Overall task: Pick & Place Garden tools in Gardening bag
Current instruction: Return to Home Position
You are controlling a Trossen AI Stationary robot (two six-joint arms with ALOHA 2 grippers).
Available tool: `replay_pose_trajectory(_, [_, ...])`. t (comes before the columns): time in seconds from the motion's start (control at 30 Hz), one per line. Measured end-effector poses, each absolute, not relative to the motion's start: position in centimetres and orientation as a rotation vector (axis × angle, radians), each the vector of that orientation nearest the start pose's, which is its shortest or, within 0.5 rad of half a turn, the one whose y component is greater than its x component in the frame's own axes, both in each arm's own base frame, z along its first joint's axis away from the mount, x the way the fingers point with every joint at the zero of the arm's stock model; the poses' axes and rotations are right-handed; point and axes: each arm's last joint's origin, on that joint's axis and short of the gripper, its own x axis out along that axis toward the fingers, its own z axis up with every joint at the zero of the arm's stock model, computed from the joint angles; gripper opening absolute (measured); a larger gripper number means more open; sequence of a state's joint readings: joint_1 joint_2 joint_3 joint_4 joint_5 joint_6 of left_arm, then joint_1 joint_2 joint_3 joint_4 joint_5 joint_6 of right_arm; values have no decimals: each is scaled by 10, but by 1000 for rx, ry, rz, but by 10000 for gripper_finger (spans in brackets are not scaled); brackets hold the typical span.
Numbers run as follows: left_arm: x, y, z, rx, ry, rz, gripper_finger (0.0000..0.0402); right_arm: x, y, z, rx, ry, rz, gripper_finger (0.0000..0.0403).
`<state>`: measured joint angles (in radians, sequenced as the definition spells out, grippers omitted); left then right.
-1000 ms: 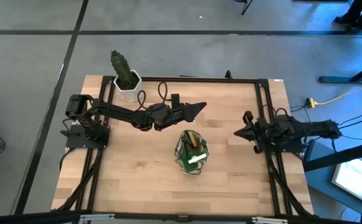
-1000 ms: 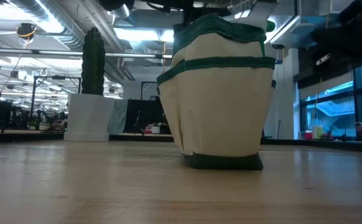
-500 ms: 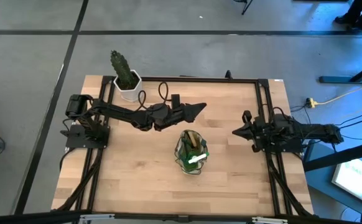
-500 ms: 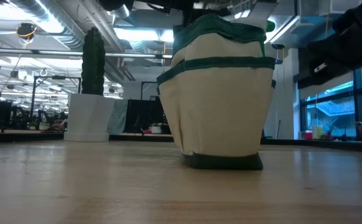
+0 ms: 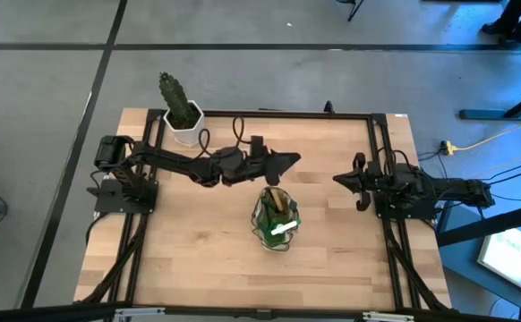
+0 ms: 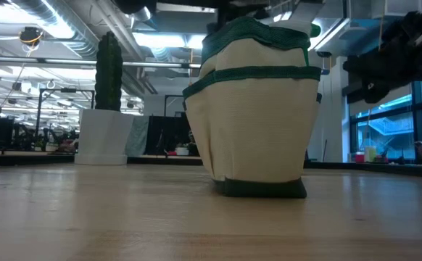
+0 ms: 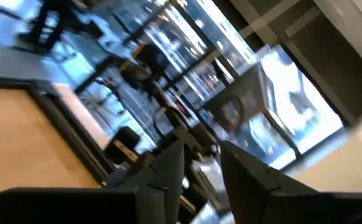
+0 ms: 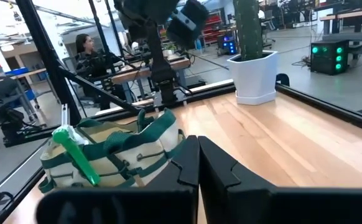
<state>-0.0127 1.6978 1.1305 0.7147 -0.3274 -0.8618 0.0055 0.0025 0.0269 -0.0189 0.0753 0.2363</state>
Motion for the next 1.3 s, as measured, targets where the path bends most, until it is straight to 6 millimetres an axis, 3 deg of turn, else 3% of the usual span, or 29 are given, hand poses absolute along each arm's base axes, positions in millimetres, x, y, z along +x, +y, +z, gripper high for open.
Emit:
replay_pose_trajectory(0.2, [386, 10, 303, -696, -209, 34, 17, 96, -2, 171, 239, -14, -69, 3])
replay_pose_trajectory(0.43, [375, 24, 315, -490, -106, -171, 2, 96, -2, 171, 239, -13, -69, 3])
replay_pose_trajectory(0.6, [350, 23, 334, -338, -2, -137, 2, 96, -2, 171, 239, -14, -69, 3])
replay_pose_trajectory(0.87, [294, -2, 365, -123, 37, -27, 2, 96, -2, 171, 239, -13, -70, 3])
replay_pose_trajectory(1.3, [226, -9, 330, -148, -100, -1, 2, 96, -2, 171, 239, -14, -71, 3])
